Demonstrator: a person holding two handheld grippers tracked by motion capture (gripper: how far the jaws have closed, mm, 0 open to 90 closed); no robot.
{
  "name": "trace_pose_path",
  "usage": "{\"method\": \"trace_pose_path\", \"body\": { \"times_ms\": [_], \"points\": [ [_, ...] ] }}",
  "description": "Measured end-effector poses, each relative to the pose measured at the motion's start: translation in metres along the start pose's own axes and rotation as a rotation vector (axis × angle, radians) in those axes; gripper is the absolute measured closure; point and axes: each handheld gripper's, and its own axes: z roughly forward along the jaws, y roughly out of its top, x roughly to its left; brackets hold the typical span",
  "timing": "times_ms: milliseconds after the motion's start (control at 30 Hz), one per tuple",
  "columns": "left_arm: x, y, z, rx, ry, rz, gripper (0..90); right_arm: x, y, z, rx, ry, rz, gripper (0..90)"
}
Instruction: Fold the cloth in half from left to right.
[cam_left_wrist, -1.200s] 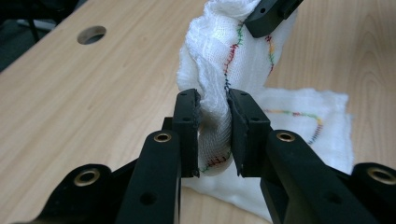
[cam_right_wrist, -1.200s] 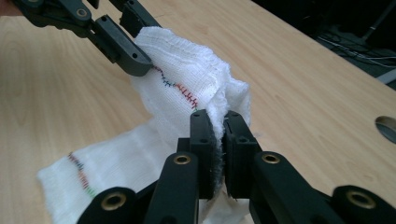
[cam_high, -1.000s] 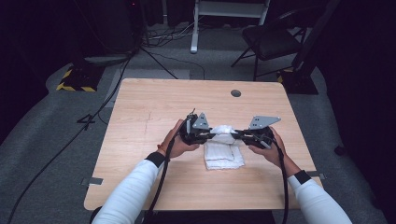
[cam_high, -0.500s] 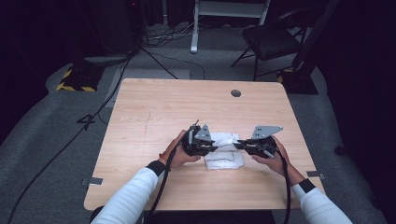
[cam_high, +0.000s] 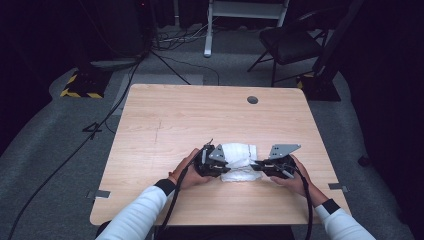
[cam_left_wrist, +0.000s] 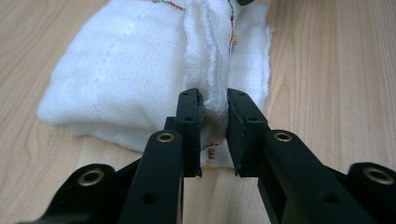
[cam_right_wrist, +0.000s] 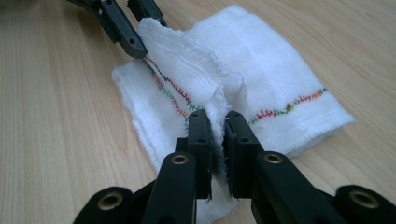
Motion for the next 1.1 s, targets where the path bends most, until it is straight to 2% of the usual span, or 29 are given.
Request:
{"method": "trace_pose_path", "body": {
  "times_ms": [333, 533, 733, 867, 967, 1100],
  "points": [
    [-0.008, -0.007, 0.004, 0.016, -0.006, 0.0, 71.8, 0.003, -0.018, -0.005, 0.032, 0.007, 0.024, 80.5],
    [-0.012, -0.01, 0.002, 0.017, -0.001, 0.001, 67.7, 0.006, -0.024, -0.005, 0.05, 0.008, 0.013, 79.6],
    [-0.017, -0.012, -0.001, 0.009, -0.005, -0.003, 64.3, 0.007, -0.026, -0.006, 0.053, -0.01, 0.018, 73.9],
    [-0.021, -0.014, -0.005, 0.008, -0.013, 0.008, 57.2, 0.008, -0.027, -0.01, 0.059, -0.026, 0.025, 63.8],
    [-0.023, -0.015, -0.008, 0.035, 0.004, -0.004, 48.1, 0.007, -0.028, -0.016, 0.064, -0.033, 0.041, 56.6],
    [-0.024, -0.019, -0.013, 0.051, 0.071, -0.055, 29.0, 0.006, -0.028, -0.027, 0.042, -0.035, 0.044, 45.8]
  ]
}}
